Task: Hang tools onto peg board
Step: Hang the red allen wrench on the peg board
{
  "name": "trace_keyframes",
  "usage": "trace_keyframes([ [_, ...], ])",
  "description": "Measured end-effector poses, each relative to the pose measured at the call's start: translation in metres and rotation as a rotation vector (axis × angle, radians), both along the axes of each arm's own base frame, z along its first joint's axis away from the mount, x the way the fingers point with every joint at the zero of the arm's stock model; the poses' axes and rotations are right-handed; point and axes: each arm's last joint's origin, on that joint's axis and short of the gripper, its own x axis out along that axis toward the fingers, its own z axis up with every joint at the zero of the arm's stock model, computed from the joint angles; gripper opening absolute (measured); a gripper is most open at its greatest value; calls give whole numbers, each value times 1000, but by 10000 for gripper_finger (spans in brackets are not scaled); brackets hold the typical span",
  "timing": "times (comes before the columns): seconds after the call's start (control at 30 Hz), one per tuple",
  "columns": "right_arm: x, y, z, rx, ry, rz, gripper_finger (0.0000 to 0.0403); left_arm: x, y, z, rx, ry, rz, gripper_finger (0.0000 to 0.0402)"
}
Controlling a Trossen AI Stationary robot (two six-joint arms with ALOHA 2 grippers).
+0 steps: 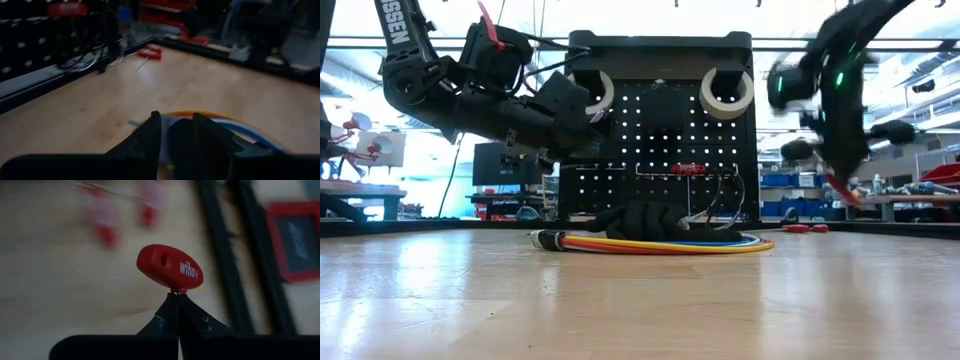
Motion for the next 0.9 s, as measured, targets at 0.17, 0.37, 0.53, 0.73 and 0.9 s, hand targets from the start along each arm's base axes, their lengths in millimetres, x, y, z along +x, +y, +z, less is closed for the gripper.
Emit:
trace_keyframes([
  [0.17, 25, 48, 50, -246, -333, 374, 3, 3, -2, 8, -12, -84, -89, 120],
  [0.37, 43, 85, 87, -465, -483, 805, 2, 21, 2, 25, 9, -158, -159, 138],
  [0.53, 64, 96, 102, -541, -602, 1199, 2, 54, 10, 37, 44, -189, -296, 171],
  [0.73, 70, 95, 112, -542, -775, 1472, 2, 69, 25, 56, 160, -170, -308, 213],
  [0.9, 71, 90, 113, -501, -854, 1580, 2, 74, 31, 80, 277, -226, -401, 235],
])
